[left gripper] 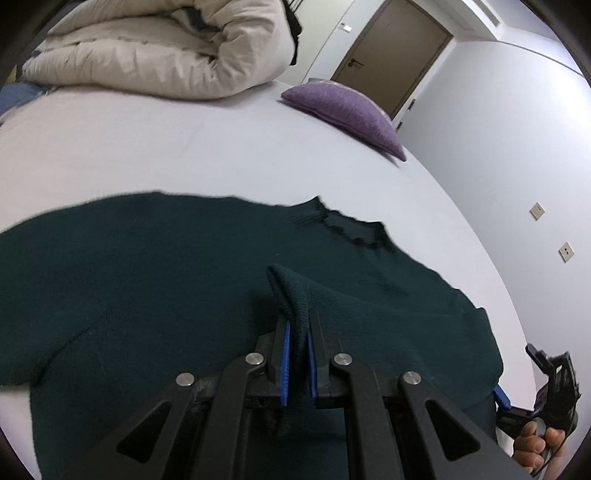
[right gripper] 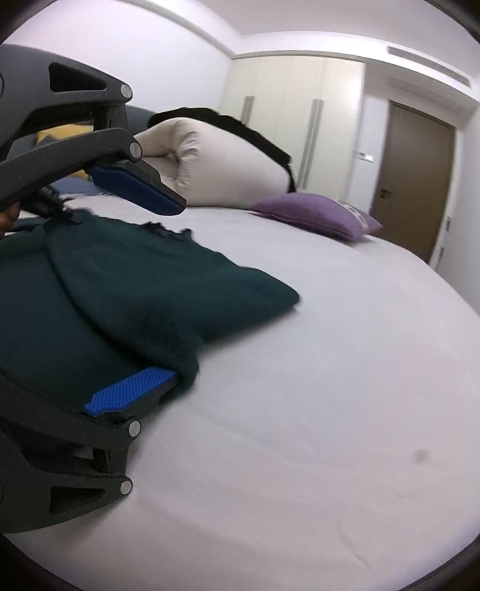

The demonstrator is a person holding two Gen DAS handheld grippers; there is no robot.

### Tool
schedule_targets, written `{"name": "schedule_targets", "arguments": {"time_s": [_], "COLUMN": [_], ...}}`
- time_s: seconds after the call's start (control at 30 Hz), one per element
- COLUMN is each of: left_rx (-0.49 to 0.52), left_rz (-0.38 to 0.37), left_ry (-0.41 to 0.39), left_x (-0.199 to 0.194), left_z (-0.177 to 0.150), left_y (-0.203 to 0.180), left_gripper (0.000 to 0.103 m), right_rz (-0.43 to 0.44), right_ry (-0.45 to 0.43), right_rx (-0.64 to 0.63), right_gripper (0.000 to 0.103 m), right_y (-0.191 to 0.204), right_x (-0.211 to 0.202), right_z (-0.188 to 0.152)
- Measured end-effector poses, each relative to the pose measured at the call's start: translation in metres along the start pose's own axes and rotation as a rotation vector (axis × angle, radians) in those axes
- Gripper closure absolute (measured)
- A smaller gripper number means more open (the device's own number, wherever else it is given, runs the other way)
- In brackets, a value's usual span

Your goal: Fold small clothes

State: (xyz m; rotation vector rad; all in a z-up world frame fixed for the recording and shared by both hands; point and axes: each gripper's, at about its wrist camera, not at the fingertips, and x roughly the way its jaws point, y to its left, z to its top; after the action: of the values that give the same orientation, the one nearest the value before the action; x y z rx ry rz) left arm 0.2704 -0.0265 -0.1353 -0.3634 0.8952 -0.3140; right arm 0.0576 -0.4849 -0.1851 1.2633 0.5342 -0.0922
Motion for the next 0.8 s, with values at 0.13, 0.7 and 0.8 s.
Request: {"name": "schedule_targets", "arguments": {"time_s": [0.13, 0.7, 0.8], "left_rx": [-0.022, -0.016, -0.034], "left_rz": [0.000, -0.055, -0.067], "left_ry": [0.004, -0.061, -0.067], "left_x": [0.008, 0.007, 0.007], "left_z": [-0.012, -0.008, -0.010], "left_y": [0.015, 0.024, 0.028], "left_gripper": [0.094, 0.094, 0.094], "right_rz": [0.008, -0.353, -0.420], "right_ry": [-0.017, 0.097, 0.116], "right_rx": [-0.003, -0.522, -0.607], "right_gripper": [0.042, 0.040, 0.077], "right_y": [-0.014, 0.081, 0.079], "right_x": [-0.007, 0.062, 0.083], "right_z": [0.004, 0.052, 0.056]}}
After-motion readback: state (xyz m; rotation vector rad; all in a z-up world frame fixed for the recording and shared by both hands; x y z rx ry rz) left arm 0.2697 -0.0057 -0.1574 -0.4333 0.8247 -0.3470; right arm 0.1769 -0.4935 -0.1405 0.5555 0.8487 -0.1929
